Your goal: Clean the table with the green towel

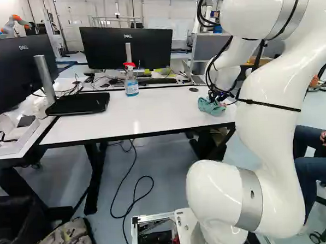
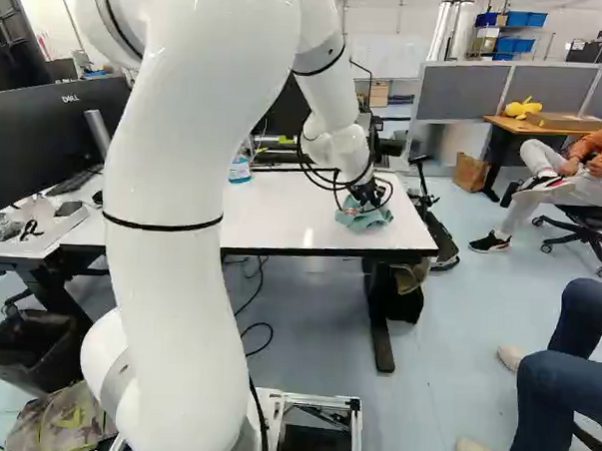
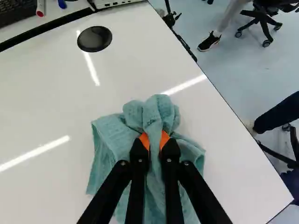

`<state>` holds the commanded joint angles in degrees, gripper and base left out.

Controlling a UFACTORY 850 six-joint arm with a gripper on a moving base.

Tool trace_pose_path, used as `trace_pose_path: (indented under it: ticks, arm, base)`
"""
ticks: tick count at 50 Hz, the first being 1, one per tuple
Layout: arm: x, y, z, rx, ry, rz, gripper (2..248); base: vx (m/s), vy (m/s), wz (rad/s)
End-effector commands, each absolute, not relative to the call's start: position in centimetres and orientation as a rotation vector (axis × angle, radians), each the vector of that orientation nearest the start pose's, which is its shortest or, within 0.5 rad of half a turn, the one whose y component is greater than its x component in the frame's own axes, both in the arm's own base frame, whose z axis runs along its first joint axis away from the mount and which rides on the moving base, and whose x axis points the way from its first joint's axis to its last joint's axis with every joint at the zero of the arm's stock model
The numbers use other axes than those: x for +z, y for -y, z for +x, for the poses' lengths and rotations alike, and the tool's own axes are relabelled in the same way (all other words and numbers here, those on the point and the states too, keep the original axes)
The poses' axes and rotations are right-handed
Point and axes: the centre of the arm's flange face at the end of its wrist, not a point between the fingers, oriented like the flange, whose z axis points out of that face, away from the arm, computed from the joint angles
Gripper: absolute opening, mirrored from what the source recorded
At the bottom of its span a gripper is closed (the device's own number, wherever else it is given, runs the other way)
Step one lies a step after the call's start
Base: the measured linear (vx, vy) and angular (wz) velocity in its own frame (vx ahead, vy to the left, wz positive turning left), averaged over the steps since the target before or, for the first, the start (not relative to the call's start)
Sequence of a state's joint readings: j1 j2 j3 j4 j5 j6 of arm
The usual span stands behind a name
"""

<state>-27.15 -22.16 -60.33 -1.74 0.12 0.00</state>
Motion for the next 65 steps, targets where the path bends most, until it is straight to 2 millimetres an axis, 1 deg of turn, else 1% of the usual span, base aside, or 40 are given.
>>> trace_pose_path:
  ticks: [5, 11, 45, 54, 65]
  arm:
    - [41.2, 27.3, 51.6, -1.053, -0.711, -3.056, 43]
    - [41.3, 27.6, 50.7, -1.046, -0.73, -3.057, 43]
    - [41.5, 27.3, 44.4, -0.998, -0.817, -3.06, 43]
    - [41.6, 26.8, 42.7, -0.987, -0.831, -3.061, 43]
    - [41.6, 25.3, 41.4, -0.977, -0.811, -3.064, 43]
  base:
    - [0.0, 0.0, 0.0]
    - [0.0, 0.0, 0.0]
    - [0.0, 0.0, 0.0]
    - [0.0, 0.0, 0.0]
    - [0.0, 0.0, 0.0]
